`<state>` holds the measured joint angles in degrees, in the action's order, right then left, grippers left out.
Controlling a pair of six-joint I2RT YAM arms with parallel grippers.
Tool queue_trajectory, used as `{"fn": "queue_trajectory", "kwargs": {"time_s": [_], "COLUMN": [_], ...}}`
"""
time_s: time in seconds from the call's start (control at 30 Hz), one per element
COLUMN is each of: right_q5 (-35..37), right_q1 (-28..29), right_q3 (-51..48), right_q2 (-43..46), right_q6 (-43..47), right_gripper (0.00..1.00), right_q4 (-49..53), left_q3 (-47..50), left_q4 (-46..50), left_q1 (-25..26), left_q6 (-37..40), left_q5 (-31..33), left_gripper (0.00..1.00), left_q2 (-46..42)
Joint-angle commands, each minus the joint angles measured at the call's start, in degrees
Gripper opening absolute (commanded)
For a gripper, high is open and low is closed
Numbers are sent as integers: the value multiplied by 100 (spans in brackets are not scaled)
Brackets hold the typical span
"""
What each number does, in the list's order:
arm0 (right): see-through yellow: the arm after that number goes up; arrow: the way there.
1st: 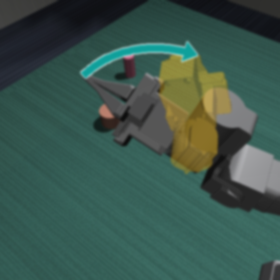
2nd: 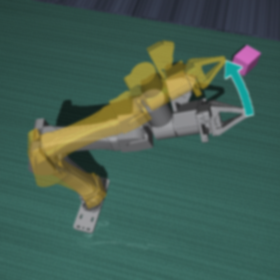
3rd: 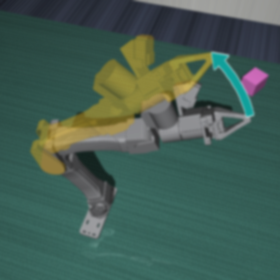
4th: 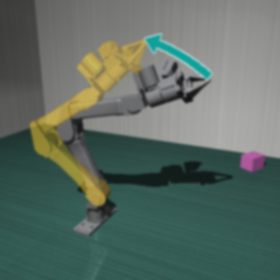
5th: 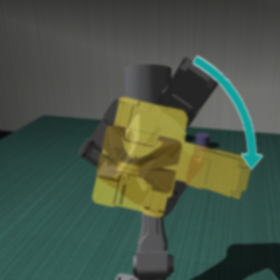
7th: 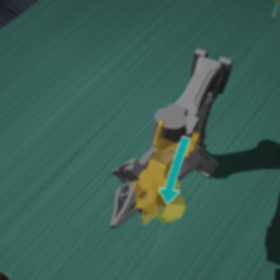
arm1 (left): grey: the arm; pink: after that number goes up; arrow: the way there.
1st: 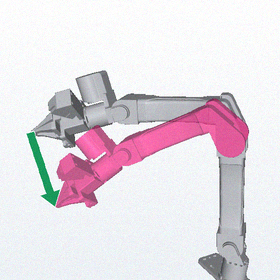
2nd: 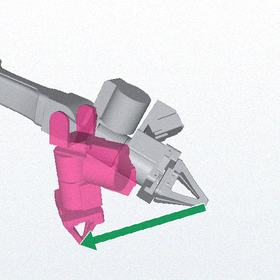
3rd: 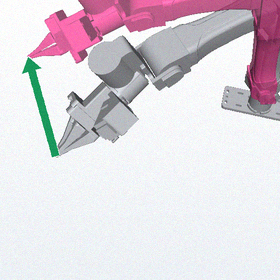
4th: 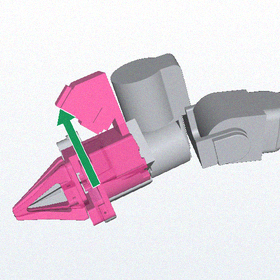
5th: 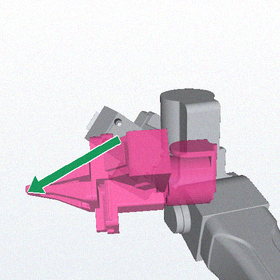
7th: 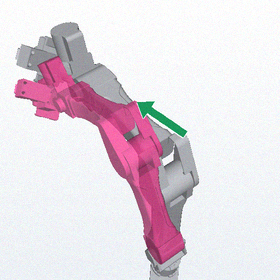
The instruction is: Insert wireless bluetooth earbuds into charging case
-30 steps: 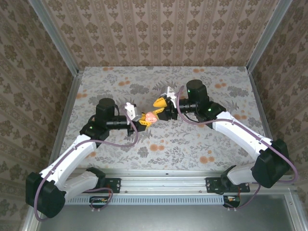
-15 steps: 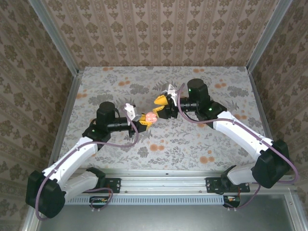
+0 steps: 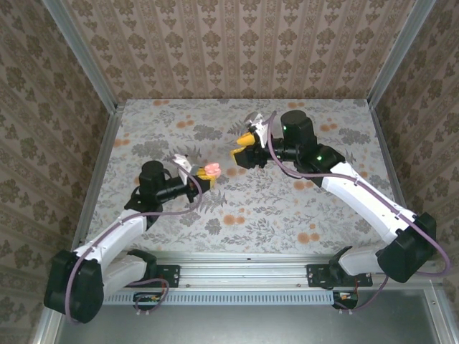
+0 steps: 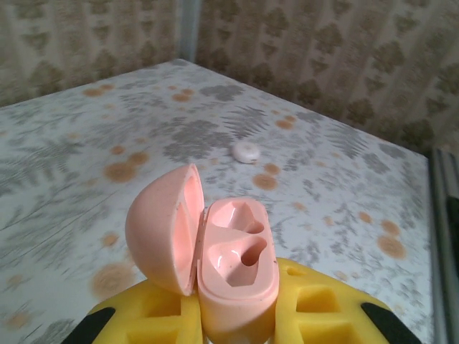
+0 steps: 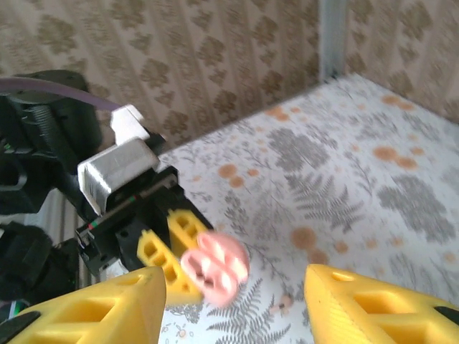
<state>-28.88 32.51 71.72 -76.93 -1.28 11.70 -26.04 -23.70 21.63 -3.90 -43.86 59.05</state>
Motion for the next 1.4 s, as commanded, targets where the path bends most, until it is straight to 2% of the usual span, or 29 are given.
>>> {"fn": "queue_trajectory", "kwargs": {"time_s": [0.0,0.13,0.3,0.6,0.93,1.37], "right_q5": [1111,1652,2311,2400,2721,2688], "right_q1": [28,70,208,450,984,1249], "right_q3": [333,565,984,1943,3736,5687], "right_q2": [-120,-423,-982,-2516,-4336,-5944], "right_q6": [-1140,-2080,-3122,-4536,-4785,-4636], "right_gripper": [54,53,51,49,42,38], "right_q4": [815,1344,2218,3306,4510,5376], "left_q3": [119,437,1058,1255,1356,1330], "left_q4": [-642,-820,-1667,-1529,-1110,-972], "left_q1": [-292,-542,-870,-1397,-1608,-1635], "left_q6": [-519,-459,-585,-676,-594,-524], "left_q5": [111,348,597,953,1388,1443], "left_gripper": [18,18,18,17,16,16], "left_q2": [-87,-259,-208,-510,-907,-1011]}}
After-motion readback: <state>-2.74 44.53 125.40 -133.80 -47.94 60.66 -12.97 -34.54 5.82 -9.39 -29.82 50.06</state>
